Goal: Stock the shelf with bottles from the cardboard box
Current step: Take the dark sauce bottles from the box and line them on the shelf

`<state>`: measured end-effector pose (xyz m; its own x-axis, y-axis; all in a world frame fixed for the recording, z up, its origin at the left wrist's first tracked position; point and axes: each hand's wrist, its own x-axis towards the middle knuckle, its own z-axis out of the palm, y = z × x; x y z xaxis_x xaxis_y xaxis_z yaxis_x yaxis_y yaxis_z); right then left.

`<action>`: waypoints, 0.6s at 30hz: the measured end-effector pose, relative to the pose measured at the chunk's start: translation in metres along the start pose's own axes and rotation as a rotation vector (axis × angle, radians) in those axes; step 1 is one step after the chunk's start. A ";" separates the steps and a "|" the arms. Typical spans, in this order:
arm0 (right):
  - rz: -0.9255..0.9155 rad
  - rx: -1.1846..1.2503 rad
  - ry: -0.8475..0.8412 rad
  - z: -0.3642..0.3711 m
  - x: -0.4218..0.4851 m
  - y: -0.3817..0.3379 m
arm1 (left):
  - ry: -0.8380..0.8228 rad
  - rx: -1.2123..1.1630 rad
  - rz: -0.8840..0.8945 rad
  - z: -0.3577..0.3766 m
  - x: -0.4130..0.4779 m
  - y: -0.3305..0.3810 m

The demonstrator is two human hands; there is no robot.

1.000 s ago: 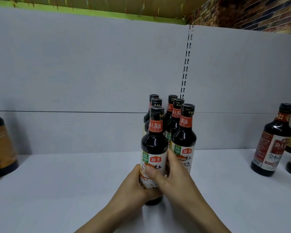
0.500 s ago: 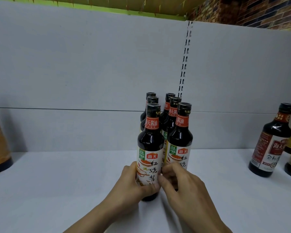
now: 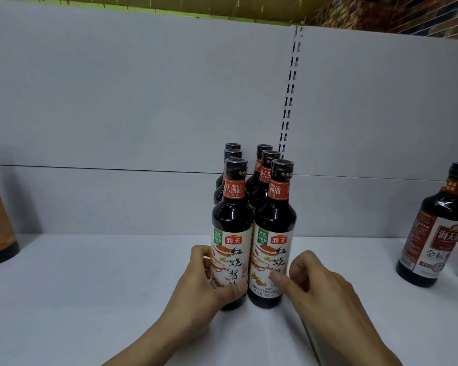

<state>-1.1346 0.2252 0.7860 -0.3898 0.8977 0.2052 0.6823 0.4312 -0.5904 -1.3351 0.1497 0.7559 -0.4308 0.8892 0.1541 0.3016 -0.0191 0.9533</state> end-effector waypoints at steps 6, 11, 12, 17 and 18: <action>-0.080 0.060 -0.114 -0.003 0.014 0.003 | 0.043 0.045 0.032 0.006 0.005 -0.003; -0.145 0.100 -0.171 -0.006 0.020 0.002 | 0.035 0.010 0.016 0.008 0.006 -0.004; -0.149 0.102 -0.176 -0.006 0.021 0.003 | 0.036 0.003 0.018 0.008 0.006 -0.004; -0.137 0.138 -0.166 0.000 0.021 0.007 | 0.053 0.043 0.040 0.008 0.005 -0.010; -0.135 0.146 -0.166 0.001 0.021 0.008 | 0.051 0.053 0.042 0.007 0.005 -0.011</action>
<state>-1.1376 0.2475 0.7847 -0.5755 0.8008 0.1661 0.5255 0.5177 -0.6751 -1.3343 0.1577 0.7445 -0.4597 0.8634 0.2079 0.3640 -0.0303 0.9309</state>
